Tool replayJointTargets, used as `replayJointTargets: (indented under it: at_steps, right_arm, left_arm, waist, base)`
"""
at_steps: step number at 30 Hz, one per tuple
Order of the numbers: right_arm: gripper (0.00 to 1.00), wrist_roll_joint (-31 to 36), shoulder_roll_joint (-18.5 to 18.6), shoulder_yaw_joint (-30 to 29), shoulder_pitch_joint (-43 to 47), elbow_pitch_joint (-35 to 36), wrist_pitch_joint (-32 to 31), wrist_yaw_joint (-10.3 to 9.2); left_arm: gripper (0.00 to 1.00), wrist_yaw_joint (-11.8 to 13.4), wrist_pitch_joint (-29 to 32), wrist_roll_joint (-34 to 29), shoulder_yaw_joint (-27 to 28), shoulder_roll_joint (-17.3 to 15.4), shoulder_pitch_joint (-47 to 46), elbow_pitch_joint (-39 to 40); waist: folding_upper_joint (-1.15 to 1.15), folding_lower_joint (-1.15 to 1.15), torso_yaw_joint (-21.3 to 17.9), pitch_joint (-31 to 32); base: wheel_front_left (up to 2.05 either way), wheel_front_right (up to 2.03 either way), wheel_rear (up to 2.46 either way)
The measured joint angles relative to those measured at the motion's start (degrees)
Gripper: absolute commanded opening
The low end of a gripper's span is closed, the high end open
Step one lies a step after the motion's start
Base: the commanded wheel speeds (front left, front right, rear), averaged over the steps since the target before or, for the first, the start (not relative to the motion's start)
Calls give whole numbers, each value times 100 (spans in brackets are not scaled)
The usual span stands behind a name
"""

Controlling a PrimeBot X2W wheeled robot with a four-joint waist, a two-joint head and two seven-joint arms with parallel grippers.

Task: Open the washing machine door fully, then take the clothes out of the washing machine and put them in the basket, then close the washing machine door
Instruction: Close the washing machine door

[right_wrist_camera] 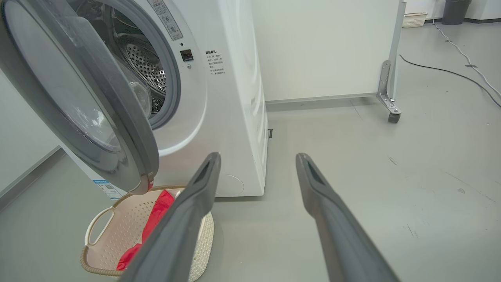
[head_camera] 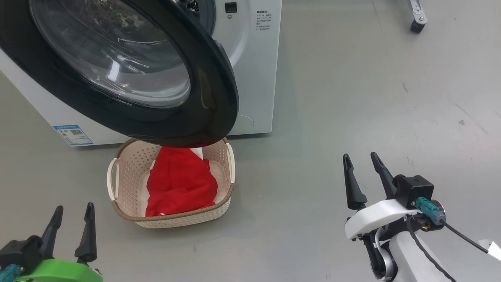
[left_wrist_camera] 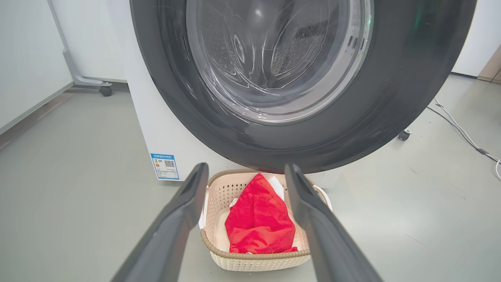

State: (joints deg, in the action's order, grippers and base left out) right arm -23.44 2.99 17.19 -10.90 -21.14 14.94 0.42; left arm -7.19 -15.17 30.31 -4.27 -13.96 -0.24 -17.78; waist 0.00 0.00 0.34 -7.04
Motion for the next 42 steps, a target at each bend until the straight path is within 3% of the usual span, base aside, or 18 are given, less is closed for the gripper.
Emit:
replayJointTargets:
  at_steps: [11,22,23,24,25,31,37,42]
  right_arm:
    - [100,41,-2,-12,69,0,0,2]
    - [100,42,-4,-12,78,14,-1,3]
    - [92,42,-4,-13,78,16,0,3]
    - [63,42,-4,-13,78,20,0,4]
    - [0,92,-4,-14,78,52,0,10]
    - [0,237,-8,-93,24,599,-1,71]
    - [0,502,1,116,-355,1416,0,371]
    - [0,675,26,535,-616,1818,0,557]
  left_arm:
    - [100,0,46,-365,561,371,-90,226]
    - [100,0,46,-610,765,589,-90,256]
    - [100,0,46,-645,773,605,-90,256]
    - [100,0,46,-677,783,616,-90,256]
    - [100,0,46,-701,802,643,-90,256]
    - [100,0,46,-817,858,732,-89,259]
    - [100,0,46,-868,921,780,-88,260]
    - [100,0,46,-888,661,828,-91,264]
  waist:
    - [0,0,2,33]
    - [0,0,11,53]
    - [0,0,13,56]
    - [0,0,15,58]
    - [0,0,19,65]
    - [0,0,36,83]
    - [0,0,63,87]
    - [0,0,160,86]
  base:
    - [0,0,0]
    - [0,0,0]
    - [0,0,0]
    - [0,0,0]
    - [0,0,0]
    - [0,0,0]
    - [0,0,0]
    - [0,0,0]
